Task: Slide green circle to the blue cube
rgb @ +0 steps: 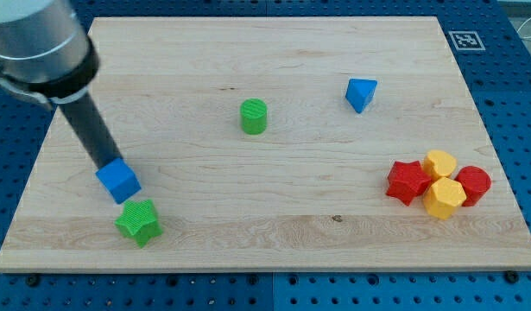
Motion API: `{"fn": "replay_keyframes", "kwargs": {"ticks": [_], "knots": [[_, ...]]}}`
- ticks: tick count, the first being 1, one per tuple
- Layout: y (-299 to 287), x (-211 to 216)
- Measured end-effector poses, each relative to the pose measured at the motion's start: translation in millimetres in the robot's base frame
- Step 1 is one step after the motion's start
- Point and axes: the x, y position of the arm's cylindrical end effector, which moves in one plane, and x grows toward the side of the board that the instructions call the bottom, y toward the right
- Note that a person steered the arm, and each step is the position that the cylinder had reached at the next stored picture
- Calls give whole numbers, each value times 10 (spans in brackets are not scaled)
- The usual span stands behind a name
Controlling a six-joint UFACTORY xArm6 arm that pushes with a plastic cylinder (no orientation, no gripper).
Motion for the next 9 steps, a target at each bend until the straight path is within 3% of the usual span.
{"fn": "replay_keyframes", "kwargs": {"ticks": [1, 3, 5, 7, 8, 9], "knots": [[53, 87], [252, -686], [1289, -1158], [1680, -963], [1933, -1085], [2086, -867]]}}
